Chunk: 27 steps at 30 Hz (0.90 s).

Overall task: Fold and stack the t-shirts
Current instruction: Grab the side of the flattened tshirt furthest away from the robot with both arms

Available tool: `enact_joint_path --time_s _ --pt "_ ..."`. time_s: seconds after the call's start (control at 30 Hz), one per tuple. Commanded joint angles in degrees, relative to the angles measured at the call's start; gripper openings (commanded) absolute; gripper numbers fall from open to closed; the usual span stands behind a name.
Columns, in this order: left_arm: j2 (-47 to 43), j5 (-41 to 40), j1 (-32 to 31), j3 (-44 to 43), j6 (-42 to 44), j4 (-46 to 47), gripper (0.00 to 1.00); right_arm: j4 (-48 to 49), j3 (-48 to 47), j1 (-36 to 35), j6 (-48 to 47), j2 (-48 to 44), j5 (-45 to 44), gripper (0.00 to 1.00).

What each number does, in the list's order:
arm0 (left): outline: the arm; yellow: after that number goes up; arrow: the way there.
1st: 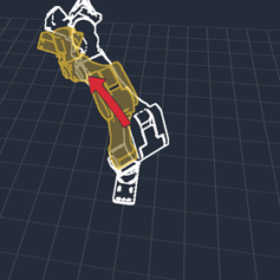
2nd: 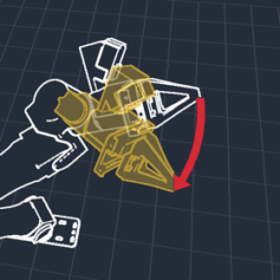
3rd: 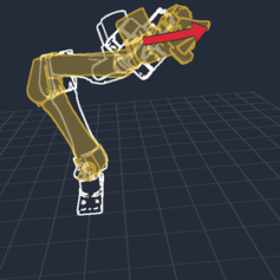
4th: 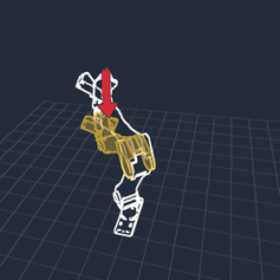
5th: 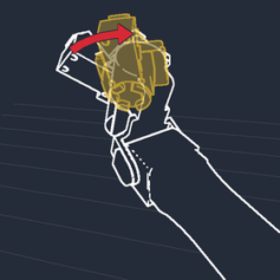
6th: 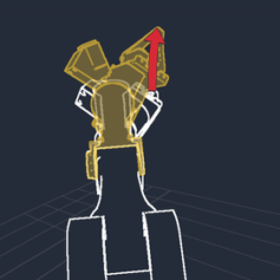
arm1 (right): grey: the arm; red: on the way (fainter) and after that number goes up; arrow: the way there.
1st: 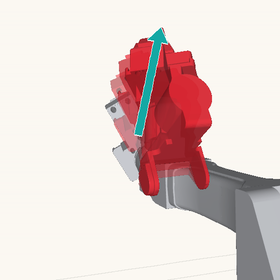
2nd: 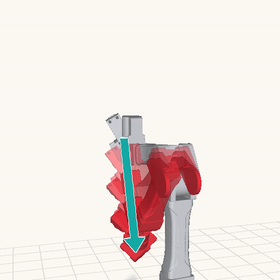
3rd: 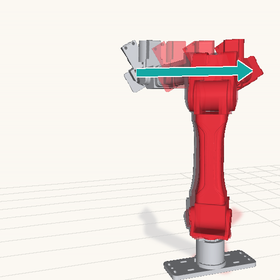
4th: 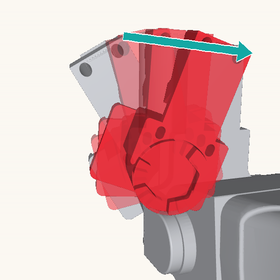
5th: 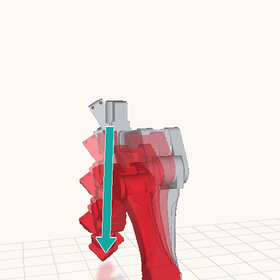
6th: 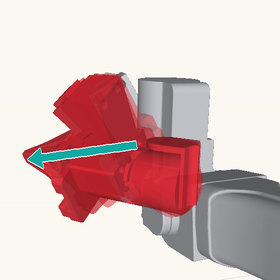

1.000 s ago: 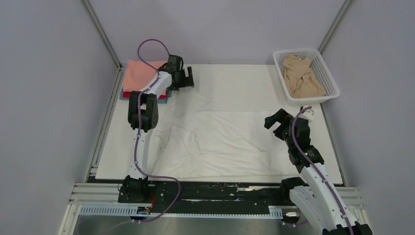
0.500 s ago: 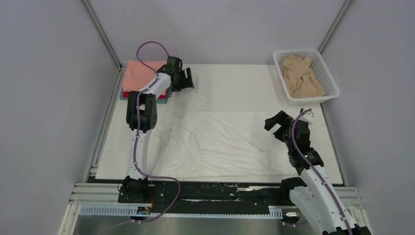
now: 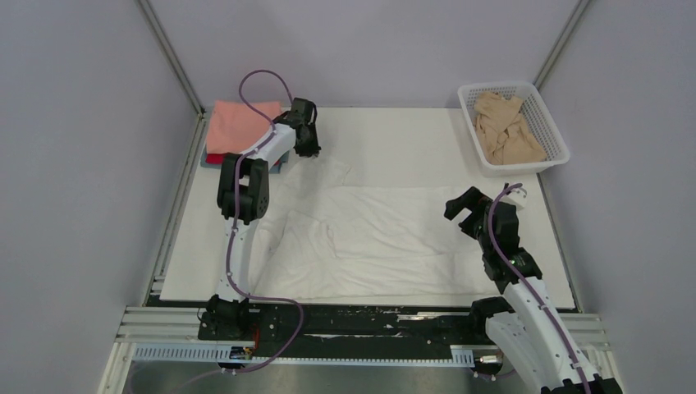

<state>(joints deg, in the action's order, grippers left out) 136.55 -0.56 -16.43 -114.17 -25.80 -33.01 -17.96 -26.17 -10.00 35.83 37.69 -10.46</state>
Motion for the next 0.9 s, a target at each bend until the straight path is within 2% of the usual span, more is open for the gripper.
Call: enact_joint_path --time_s 0.0,0.1,0.23,0.3,0.5,0.6,0.87 --pt "0.3 0.7 -1.6 0.4 -1.3 -6.4 0.22 2.7 -0.5 -0.1 -0.7 0.8 -1.8 1.0" --pt "-0.1 0.7 -1.6 -0.1 -0.9 -6.3 0.09 2.8 -2.1 -0.2 -1.8 3.9 -3.1 1.0" --pt "-1.4 0.9 -1.6 0.1 0.6 -5.1 0.0 2.8 -7.5 -0.2 -4.3 12.7 -4.7 1.0" --pt "-2.5 1.3 -1.6 1.2 1.2 -4.1 0.0 1.8 -12.4 -0.2 -5.9 19.4 -7.1 1.0" --pt "-6.0 2.2 -1.6 5.2 2.5 -0.9 0.0 -7.6 -28.5 -0.2 -2.8 42.6 -15.6 1.0" --pt "-7.8 2.2 -1.5 7.0 2.7 0.7 0.0 -8.2 -34.8 -0.1 -2.6 53.5 -17.3 1.0" --pt "-9.6 3.1 -1.6 9.9 3.7 2.8 0.0 -10.7 -48.7 -0.2 -2.8 69.9 -24.8 0.99"
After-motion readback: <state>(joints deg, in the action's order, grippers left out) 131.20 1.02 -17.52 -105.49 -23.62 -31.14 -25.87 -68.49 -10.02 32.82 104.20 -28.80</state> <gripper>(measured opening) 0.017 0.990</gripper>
